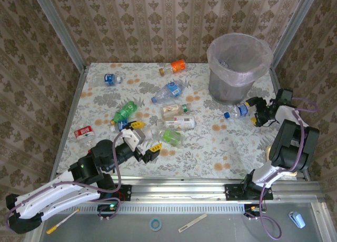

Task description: Throw the plastic bottles in the bin

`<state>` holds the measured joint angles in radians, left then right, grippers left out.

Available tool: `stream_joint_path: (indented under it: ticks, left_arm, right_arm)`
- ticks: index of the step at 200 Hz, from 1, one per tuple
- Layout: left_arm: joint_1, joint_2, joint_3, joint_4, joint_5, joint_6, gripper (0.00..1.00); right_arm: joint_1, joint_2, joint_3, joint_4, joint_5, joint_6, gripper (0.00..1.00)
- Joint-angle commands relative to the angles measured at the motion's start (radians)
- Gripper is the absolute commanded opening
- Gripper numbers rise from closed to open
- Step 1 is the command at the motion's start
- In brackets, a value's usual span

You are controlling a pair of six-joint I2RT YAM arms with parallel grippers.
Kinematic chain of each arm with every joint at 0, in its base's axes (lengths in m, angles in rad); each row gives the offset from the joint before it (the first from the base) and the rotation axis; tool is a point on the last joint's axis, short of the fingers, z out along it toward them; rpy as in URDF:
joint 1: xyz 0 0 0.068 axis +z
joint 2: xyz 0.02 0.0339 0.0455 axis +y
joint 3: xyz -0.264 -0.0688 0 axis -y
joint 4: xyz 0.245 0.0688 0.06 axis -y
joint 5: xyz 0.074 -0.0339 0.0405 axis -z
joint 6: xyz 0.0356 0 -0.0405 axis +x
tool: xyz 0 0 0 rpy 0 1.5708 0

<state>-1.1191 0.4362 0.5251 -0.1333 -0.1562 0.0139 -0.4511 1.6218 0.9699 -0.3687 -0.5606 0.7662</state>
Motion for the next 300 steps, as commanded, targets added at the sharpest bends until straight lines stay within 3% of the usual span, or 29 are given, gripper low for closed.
stream_joint_path:
  ticks: [1, 134, 242, 300]
  left_arm:
    - [-0.009, -0.020, 0.025, -0.009, -0.022, -0.026, 1.00]
    - [-0.015, -0.053, 0.025, -0.048, -0.052, -0.031, 1.00]
    - [-0.016, -0.048, 0.026, -0.037, -0.061, -0.024, 1.00]
    - [-0.018, -0.049, 0.026, -0.044, -0.064, -0.025, 1.00]
  right_arm:
    - [0.012, 0.040, 0.029, 0.032, 0.028, 0.032, 0.84]
    - [0.096, 0.220, 0.113, 0.050, 0.118, 0.052, 0.75]
    - [0.151, 0.193, -0.013, 0.096, 0.169, 0.007, 0.63]
    - [0.162, 0.081, -0.112, 0.131, 0.172, 0.019, 0.55]
